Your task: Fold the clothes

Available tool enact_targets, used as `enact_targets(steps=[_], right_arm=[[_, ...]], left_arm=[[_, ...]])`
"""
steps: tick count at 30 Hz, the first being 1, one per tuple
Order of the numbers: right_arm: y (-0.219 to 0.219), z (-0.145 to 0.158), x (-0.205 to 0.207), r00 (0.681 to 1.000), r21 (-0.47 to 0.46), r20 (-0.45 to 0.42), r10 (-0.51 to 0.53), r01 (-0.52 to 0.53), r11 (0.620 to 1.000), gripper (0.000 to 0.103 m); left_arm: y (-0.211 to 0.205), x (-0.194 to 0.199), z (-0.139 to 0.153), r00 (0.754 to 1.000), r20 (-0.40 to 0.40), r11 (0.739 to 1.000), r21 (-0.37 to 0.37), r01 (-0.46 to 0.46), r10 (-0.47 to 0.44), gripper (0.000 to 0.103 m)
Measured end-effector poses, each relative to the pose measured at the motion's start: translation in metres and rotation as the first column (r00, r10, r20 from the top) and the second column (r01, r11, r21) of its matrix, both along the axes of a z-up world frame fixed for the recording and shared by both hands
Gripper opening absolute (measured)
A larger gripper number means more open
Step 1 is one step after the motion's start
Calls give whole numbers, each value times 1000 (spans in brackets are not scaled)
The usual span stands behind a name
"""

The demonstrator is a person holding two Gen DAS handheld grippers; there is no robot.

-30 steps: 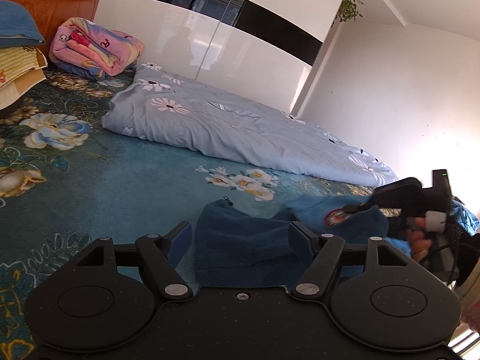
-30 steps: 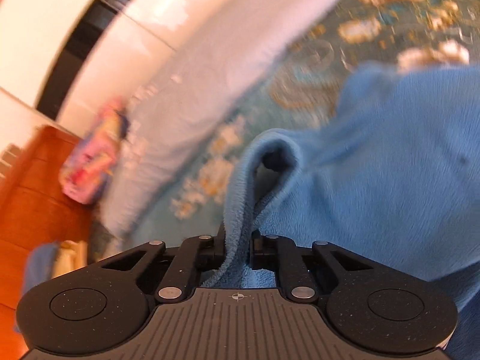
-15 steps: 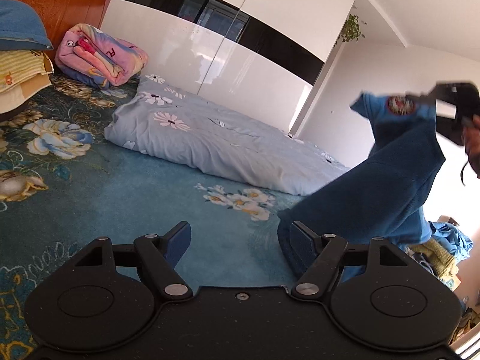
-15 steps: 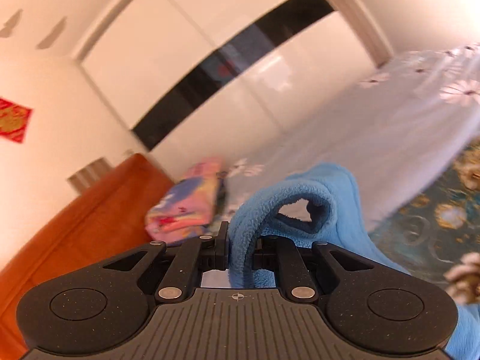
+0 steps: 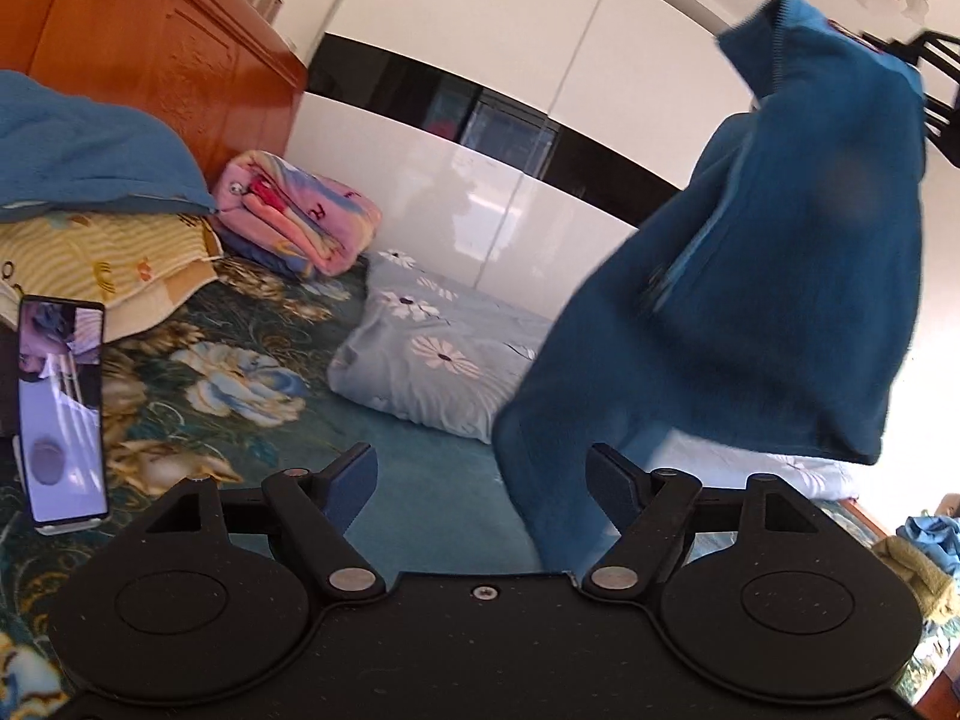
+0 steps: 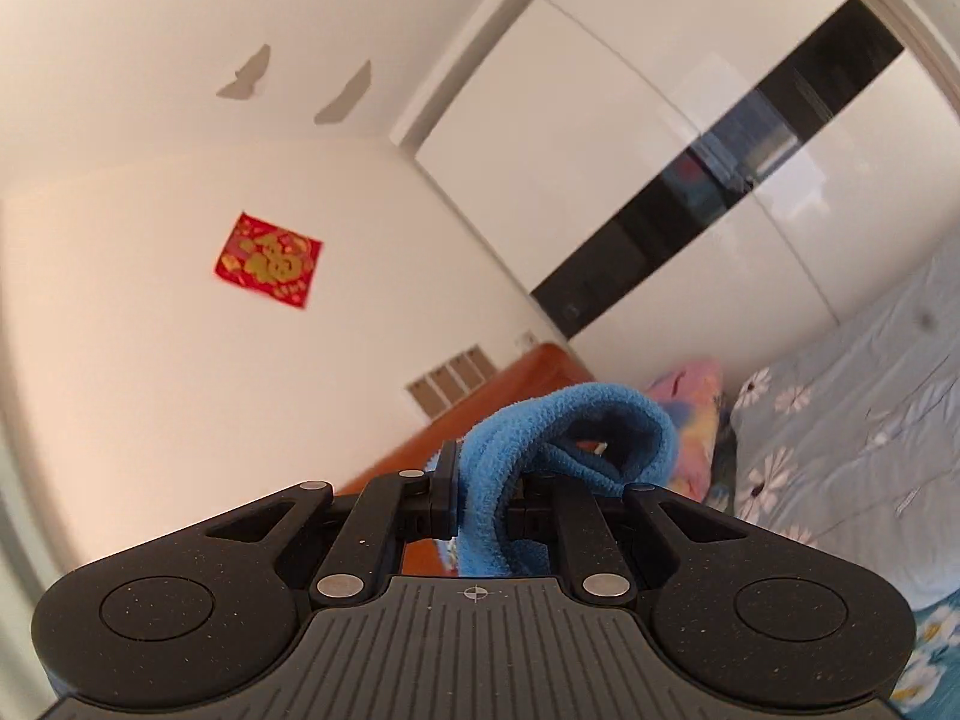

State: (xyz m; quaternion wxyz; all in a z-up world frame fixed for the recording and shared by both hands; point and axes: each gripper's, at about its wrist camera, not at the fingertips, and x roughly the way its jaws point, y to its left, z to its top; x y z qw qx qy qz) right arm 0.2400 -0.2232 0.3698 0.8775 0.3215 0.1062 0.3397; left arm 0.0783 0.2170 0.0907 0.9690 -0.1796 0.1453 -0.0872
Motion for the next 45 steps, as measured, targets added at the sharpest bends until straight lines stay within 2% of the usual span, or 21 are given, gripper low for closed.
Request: enact_targets(steps=[3, 6, 9, 12, 15, 18, 21, 24, 26, 28, 30, 33, 36, 37, 39, 41, 42, 43, 45], right_arm=[[-26, 8, -6, 999, 3, 19, -34, 34, 999, 9], [-59, -38, 14, 989, -76, -99, -106, 99, 992, 9], [-89, -88, 34, 962, -150, -211, -176, 146, 978, 9], [-113, -144, 51, 918, -208, -319, -234, 173, 963, 9], [-137, -200, 69, 859, -268, -419, -294, 192, 944, 9], [-161, -256, 87, 785, -330, -509, -354, 202, 922, 9], [-185, -310, 104, 702, -387, -583, -410, 204, 899, 9], [-192, -322, 100, 709, -370, -588, -388, 191, 909, 9], [-199, -326, 96, 717, -368, -590, -372, 171, 914, 9], [-204, -329, 94, 719, -362, -596, -357, 157, 919, 9], [-209, -332, 92, 721, -355, -602, -342, 143, 924, 9], [-217, -339, 90, 721, -331, -615, -317, 129, 935, 10], [-221, -345, 92, 721, -323, -623, -304, 117, 939, 10], [-221, -348, 93, 721, -322, -625, -301, 113, 940, 10], [-223, -352, 95, 720, -320, -628, -295, 106, 941, 10], [-223, -355, 100, 721, -317, -630, -289, 101, 943, 10], [-222, -355, 103, 723, -321, -628, -289, 97, 942, 10], [-220, -355, 106, 725, -325, -626, -288, 94, 941, 10], [-218, -355, 113, 729, -333, -621, -287, 86, 939, 10]], left_arm=[[-1, 2, -2, 1000, -5, 1000, -16, 12, -12, 76], [-14, 9, -11, 998, -40, 998, 1, 56, -56, 76], [-34, 15, -25, 990, -95, 994, 25, 108, -105, 76], [-54, 24, -40, 976, -156, 987, 28, 158, -152, 76], [-70, 32, -50, 962, -199, 979, 31, 199, -189, 76], [-82, 49, -54, 954, -228, 974, 64, 215, -196, 76], [-97, 83, -53, 945, -236, 964, 88, 253, -226, 78], [-125, 129, -57, 929, -253, 934, 164, 316, -270, 78], [-149, 168, -65, 911, -283, 897, 240, 372, -302, 78], [-174, 205, -76, 891, -317, 843, 329, 426, -326, 78], [-198, 232, -90, 870, -358, 764, 436, 476, -338, 78], [-227, 261, -113, 834, -413, 625, 555, 549, -366, 78], [-247, 274, -127, 805, -438, 555, 583, 593, -400, 78], [-251, 277, -131, 803, -437, 544, 590, 597, -406, 78], [-259, 284, -139, 813, -427, 546, 602, 583, -397, 76], [-263, 290, -143, 836, -416, 589, 594, 548, -358, 64], [-265, 294, -145, 847, -411, 610, 590, 529, -337, 40], [-268, 297, -147, 858, -406, 631, 585, 509, -316, 25], [-265, 300, -144, 889, -359, 700, 556, 449, -285, 14]])
